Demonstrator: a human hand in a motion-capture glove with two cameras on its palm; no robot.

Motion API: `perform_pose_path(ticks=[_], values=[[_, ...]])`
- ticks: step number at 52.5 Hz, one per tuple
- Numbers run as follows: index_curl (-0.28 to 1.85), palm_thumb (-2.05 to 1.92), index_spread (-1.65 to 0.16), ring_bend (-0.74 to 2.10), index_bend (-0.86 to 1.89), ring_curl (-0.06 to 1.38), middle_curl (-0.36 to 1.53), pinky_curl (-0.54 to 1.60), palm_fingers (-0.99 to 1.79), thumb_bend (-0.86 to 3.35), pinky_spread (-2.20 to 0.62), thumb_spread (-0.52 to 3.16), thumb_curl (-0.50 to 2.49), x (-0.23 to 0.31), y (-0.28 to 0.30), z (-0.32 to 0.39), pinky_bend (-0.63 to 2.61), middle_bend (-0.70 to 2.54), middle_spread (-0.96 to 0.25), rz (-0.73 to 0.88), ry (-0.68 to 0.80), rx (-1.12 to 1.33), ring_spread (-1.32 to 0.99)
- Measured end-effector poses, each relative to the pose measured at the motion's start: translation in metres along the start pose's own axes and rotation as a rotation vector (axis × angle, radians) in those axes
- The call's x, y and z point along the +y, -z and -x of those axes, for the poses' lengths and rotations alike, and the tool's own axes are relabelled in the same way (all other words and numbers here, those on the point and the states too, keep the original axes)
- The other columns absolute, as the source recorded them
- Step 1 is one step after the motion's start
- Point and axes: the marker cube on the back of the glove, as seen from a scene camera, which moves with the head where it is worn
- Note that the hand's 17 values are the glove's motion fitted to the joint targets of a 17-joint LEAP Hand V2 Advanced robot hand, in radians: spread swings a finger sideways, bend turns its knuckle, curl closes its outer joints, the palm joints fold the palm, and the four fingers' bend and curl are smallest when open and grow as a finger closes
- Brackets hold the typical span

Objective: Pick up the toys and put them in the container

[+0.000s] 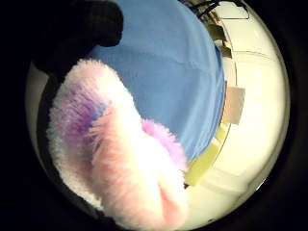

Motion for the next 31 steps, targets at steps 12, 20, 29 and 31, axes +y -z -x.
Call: perform_pose_path(ticks=[12, 20, 29, 31], values=[[0.35, 0.00, -0.38, 0.36, 0.25, 0.33, 0.38, 0.34, 0.22, -0.02, -0.05, 1.09, 0.21, 0.030, -0.006, -0.041, 0.78, 0.17, -0.18, -0.047, -0.073, -0.072, -0.32], [0.41, 0.10, -0.40, 0.45, 0.38, 0.34, 0.40, 0.30, 0.48, 0.02, -0.13, 1.15, 0.24, 0.036, -0.002, -0.040, 0.65, 0.25, -0.22, -0.109, -0.082, -0.082, -0.43], [0.45, 0.34, -0.39, 0.57, 0.42, 0.36, 0.41, 0.30, 0.89, 0.14, -0.27, 1.27, 0.30, 0.036, 0.003, -0.039, 0.69, 0.30, -0.28, -0.218, -0.087, -0.072, -0.52], [0.45, 0.39, -0.39, 0.59, 0.39, 0.37, 0.43, 0.31, 0.95, 0.16, -0.30, 1.29, 0.32, 0.034, 0.005, -0.040, 0.71, 0.32, -0.29, -0.248, -0.092, -0.065, -0.52]])
